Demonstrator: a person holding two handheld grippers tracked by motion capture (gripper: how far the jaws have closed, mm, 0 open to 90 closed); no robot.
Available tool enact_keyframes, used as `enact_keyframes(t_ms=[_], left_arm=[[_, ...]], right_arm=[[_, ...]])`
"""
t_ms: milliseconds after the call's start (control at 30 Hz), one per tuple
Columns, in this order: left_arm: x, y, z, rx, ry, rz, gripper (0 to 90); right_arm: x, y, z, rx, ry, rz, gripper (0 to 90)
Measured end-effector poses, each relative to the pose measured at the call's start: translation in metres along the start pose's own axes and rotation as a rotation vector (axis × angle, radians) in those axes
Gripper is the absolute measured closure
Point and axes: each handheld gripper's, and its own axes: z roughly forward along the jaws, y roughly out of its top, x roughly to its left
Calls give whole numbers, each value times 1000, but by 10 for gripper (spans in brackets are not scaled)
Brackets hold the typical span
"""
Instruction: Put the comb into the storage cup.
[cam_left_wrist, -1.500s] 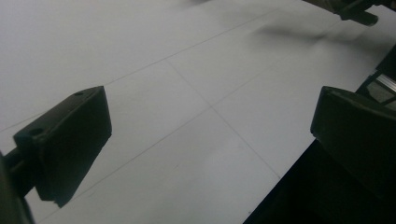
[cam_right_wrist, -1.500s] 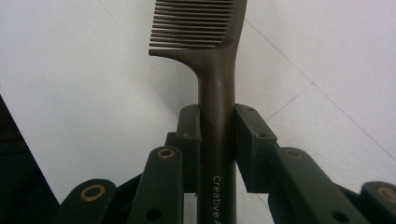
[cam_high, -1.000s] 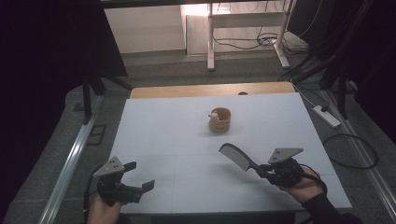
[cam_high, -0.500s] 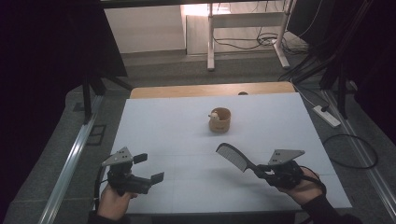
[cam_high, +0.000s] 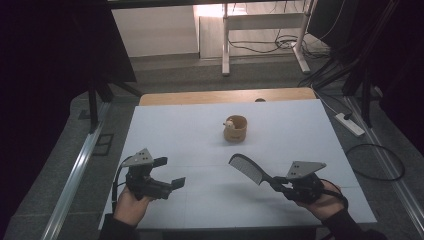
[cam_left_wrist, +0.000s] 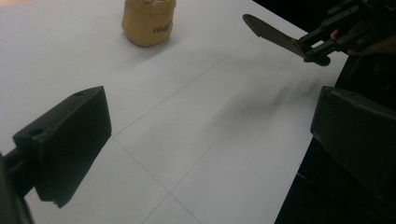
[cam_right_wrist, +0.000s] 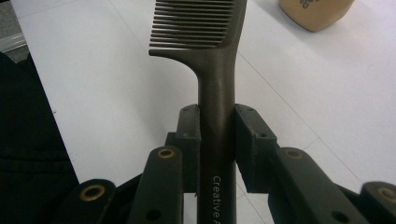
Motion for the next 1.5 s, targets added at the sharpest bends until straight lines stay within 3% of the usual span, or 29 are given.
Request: enact_keyframes(t_ms=[500,1033,1500], left_arm=[[-2,29,27,31,-61,20,0],[0,48,46,56,-142,-8,0],[-1,62,62,86,-175,-23,0]], right_arm=[[2,3,-1,-25,-17,-27,733],[5,7,-2,-42,-30,-65,733],[9,10,-1,-57,-38,-106,733]])
